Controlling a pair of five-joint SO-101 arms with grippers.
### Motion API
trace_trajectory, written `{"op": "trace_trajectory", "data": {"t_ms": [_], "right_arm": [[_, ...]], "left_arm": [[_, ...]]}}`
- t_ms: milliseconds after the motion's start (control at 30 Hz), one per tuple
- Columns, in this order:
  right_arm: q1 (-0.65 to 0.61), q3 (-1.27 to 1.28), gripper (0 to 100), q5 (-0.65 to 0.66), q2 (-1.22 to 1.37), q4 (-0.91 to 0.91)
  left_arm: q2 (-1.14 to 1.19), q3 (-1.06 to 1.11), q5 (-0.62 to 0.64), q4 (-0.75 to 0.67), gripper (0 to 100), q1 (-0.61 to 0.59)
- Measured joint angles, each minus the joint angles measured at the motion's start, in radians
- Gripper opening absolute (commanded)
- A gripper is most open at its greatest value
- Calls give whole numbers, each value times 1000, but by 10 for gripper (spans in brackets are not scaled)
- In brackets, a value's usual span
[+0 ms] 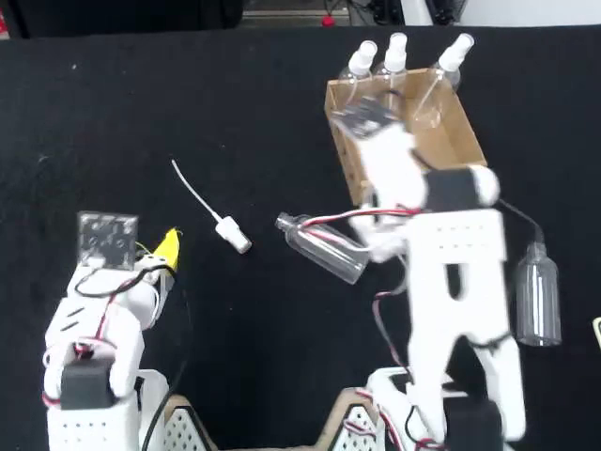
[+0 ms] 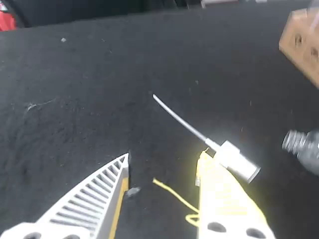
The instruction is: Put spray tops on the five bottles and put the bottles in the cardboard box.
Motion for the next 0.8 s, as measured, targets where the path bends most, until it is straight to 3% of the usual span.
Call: {"op": "trace_trajectory", "data": {"t_ms": [167, 400, 567, 800], "right_arm": [[269, 121, 290, 123, -83, -55], [512, 295, 289, 189, -92, -241], [597, 361, 289, 195, -92, -308], [615, 399, 289, 230, -92, -318]], "left_arm": [[290, -161, -74, -60, 213, -37], [856, -543, -41, -147, 213, -52], [1197, -723, -35, -186, 216, -20], [1542, -918, -101, -203, 213, 11]]}}
